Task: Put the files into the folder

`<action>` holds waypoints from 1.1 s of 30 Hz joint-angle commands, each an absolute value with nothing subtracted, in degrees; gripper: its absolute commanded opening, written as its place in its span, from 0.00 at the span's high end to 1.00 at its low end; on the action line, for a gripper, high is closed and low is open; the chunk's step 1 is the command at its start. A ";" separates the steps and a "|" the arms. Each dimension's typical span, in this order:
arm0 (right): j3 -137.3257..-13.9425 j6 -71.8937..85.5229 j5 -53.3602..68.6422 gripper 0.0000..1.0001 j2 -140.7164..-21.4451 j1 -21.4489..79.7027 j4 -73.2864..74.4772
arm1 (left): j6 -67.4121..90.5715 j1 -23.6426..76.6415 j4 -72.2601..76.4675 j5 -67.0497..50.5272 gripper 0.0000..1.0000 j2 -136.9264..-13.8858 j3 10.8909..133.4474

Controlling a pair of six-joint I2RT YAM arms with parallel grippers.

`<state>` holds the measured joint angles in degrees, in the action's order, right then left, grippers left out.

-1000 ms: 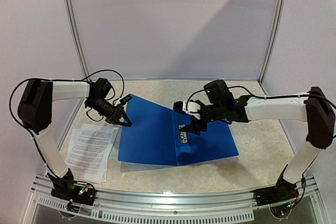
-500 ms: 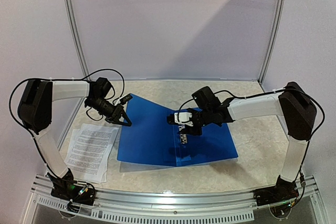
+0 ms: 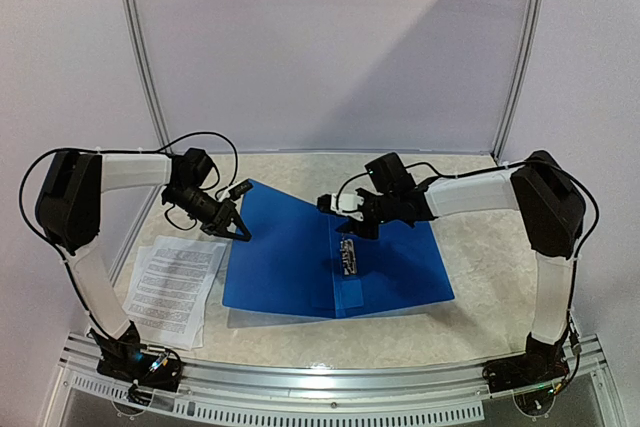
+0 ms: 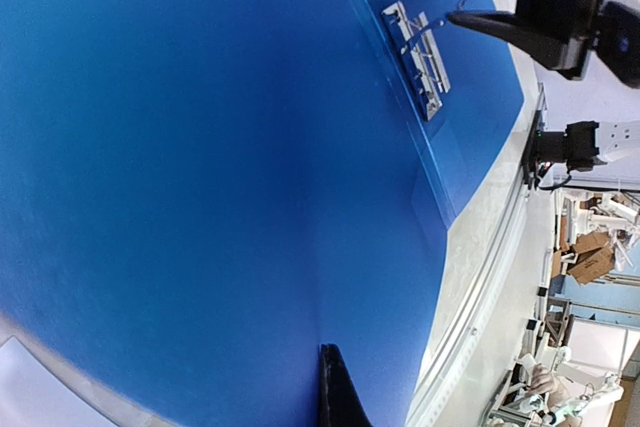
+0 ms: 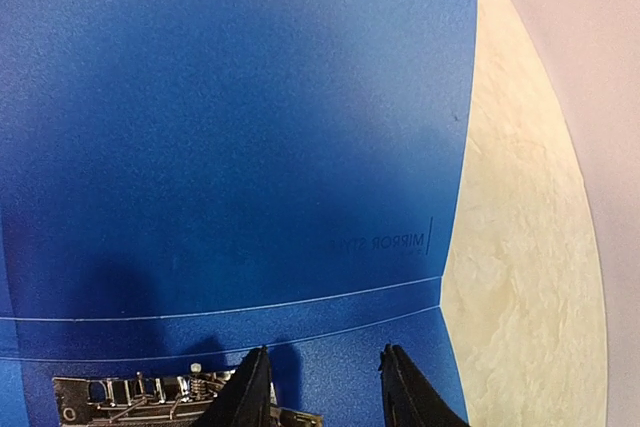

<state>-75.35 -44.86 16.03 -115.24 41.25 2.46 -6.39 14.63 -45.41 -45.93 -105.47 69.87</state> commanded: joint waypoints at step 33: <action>-82.83 -7.37 14.03 0.46 -107.17 39.64 -2.11 | -21.93 10.68 -62.42 -43.65 0.27 -98.87 83.54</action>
